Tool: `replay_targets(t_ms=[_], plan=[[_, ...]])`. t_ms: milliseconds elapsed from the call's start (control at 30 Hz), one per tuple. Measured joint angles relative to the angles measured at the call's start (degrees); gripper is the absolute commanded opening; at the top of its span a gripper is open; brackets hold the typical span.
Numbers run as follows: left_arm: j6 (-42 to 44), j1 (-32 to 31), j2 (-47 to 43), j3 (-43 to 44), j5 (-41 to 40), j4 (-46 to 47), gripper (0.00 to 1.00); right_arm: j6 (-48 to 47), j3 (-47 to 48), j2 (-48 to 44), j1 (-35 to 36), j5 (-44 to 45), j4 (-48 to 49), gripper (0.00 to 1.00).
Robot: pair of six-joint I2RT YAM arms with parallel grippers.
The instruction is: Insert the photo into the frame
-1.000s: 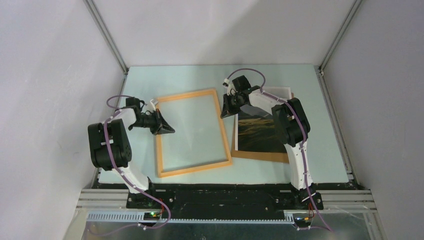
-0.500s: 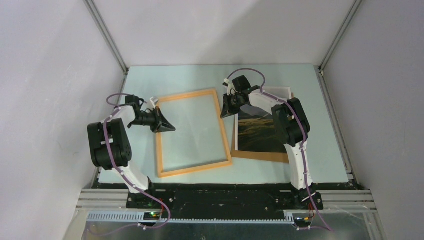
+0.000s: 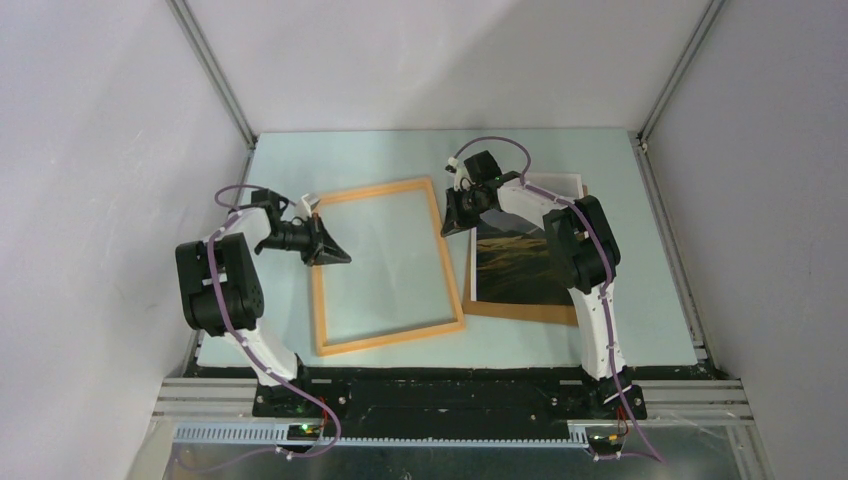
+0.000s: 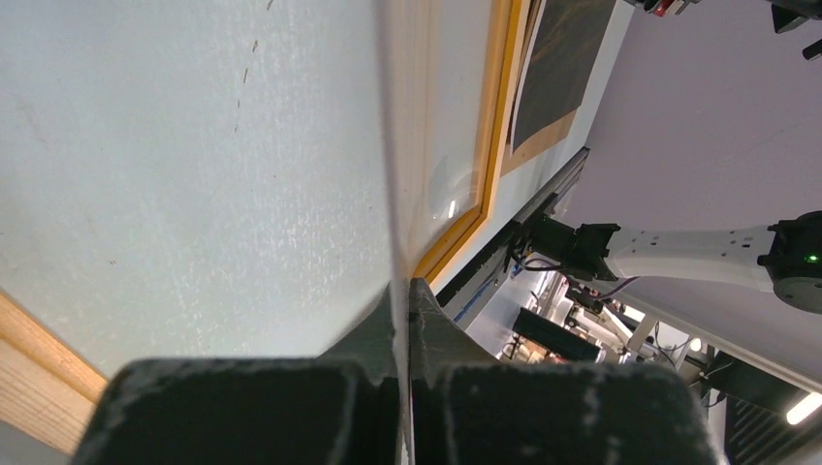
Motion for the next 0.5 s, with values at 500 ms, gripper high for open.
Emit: replay_targets(t_ms=[500], plan=[[1.9, 0.0, 0.0, 0.0, 0.0, -2.0, 0.00, -0.2, 0.0, -0.1, 0.3, 0.4, 0.2, 0.12]])
